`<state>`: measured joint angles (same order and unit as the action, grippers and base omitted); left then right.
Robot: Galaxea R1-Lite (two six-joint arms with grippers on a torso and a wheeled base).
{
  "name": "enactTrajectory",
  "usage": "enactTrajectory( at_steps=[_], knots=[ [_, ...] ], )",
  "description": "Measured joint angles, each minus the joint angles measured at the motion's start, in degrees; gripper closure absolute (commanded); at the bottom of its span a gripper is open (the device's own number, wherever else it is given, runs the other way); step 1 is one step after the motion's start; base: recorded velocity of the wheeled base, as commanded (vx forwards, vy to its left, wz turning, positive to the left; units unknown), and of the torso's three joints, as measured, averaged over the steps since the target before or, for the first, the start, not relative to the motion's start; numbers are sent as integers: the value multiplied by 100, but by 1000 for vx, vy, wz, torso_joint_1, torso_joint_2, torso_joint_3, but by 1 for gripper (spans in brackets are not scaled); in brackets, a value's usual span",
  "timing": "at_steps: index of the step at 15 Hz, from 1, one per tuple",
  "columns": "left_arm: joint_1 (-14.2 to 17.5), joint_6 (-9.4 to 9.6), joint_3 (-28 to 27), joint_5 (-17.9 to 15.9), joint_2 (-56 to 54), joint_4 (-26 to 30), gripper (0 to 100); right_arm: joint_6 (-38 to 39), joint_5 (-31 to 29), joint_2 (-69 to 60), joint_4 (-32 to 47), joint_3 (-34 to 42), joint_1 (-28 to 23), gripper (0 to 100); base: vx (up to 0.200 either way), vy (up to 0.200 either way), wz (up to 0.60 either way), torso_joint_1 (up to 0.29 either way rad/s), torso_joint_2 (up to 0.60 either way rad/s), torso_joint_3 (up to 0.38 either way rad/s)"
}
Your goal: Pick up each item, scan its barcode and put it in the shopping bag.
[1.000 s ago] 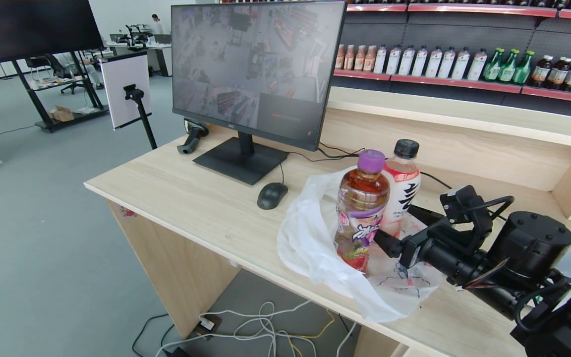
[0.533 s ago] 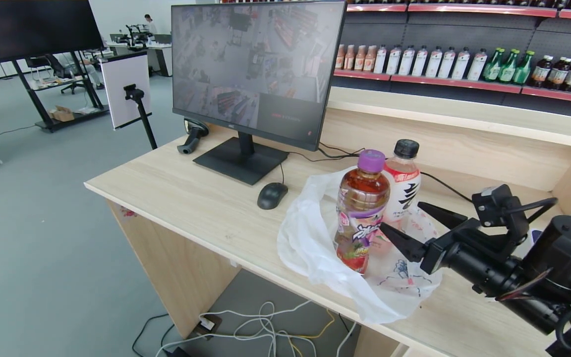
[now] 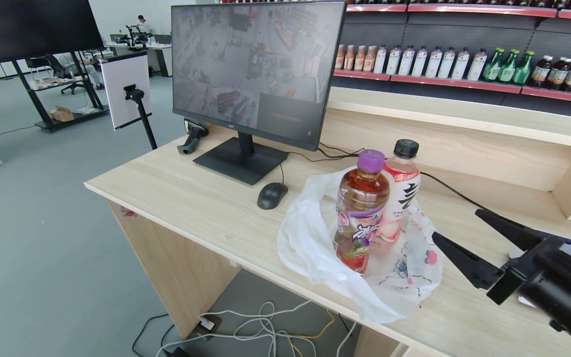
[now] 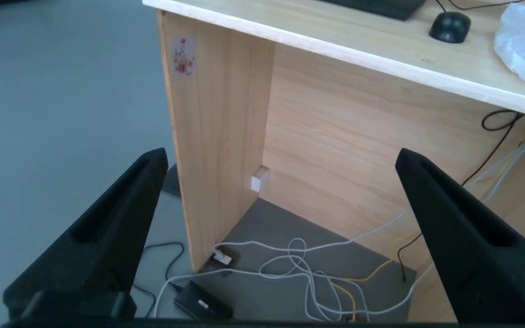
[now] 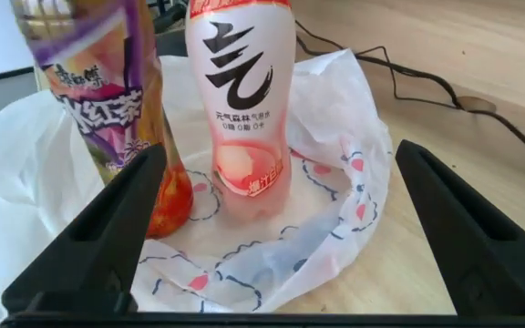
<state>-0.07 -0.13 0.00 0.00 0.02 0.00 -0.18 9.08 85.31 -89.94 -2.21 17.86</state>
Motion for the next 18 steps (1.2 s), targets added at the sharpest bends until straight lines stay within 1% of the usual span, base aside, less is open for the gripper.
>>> enactTrajectory(
  at_steps=[3,4,6,7,9,11,12,14,15,16,17,18],
  knots=[
    [-2,4,0,-2,0,0,0,111,-50,-596,15,190,-11,0,0,0,0,0,0,0],
    [-2,6,0,0,0,0,0,118,-55,-723,193,202,-11,0,0,0,0,0,0,0],
    [-2,6,0,-7,0,0,0,166,-35,-1079,1106,218,0,0,0,0,0,0,0,0],
    [-2,6,0,-5,0,0,0,215,13,-1425,1771,218,7,0,0,0,0,0,0,0],
    [-2,6,0,-2,0,0,0,283,129,-2454,3389,221,22,0,0,0,0,0,0,0],
    [-2,6,0,-5,0,0,0,207,233,-3989,5349,179,27,0,0,0,0,0,0,0],
    [-2,6,0,-5,0,0,0,151,260,-4714,6209,150,29,0,0,0,0,0,0,0],
    [-2,6,0,-5,0,0,0,-2,304,-6279,8253,54,-4,0,0,0,0,0,0,0],
    [-2,6,0,-5,0,0,0,-52,246,-6808,8930,12,-56,0,0,0,0,0,0,0],
    [-2,6,0,-2,0,0,0,-96,-184,-7275,9270,-35,-116,0,0,0,0,0,0,0],
    [-2,6,0,-2,0,0,0,-121,-965,-7586,9339,-71,-155,0,0,0,0,0,0,0],
    [-2,6,0,-5,0,0,0,-126,-1403,-7759,9393,-90,-190,0,0,0,0,0,0,0]
  ],
)
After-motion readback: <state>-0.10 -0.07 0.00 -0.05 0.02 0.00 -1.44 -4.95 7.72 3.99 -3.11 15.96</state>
